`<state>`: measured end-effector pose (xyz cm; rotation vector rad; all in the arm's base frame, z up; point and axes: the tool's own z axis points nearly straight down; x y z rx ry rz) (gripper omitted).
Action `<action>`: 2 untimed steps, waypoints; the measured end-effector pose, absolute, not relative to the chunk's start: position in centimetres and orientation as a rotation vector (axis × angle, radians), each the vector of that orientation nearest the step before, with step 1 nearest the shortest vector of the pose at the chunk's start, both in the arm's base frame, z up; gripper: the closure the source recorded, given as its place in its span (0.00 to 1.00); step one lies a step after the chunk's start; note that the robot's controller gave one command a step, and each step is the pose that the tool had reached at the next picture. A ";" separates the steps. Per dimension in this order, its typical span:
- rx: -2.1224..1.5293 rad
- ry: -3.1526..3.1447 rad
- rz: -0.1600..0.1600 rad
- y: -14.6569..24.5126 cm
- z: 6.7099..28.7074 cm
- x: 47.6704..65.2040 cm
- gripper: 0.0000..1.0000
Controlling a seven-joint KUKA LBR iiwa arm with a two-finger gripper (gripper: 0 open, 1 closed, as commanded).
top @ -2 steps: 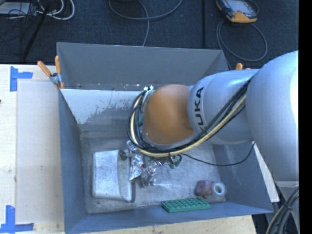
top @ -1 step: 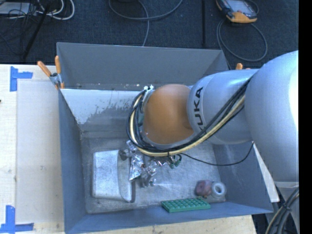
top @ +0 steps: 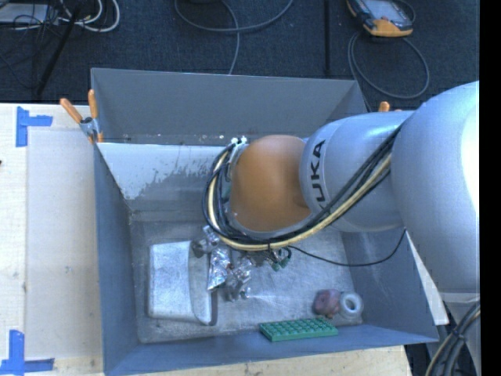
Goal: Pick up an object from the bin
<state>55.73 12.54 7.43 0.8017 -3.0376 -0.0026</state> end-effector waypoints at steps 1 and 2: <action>0.790 -3.040 -0.003 12.6 7.4 55.7 0.00; 0.793 -3.050 -0.007 12.8 7.8 56.0 1.00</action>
Offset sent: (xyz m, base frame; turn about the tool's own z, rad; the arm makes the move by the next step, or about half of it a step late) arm 0.0000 0.0000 0.0000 0.0000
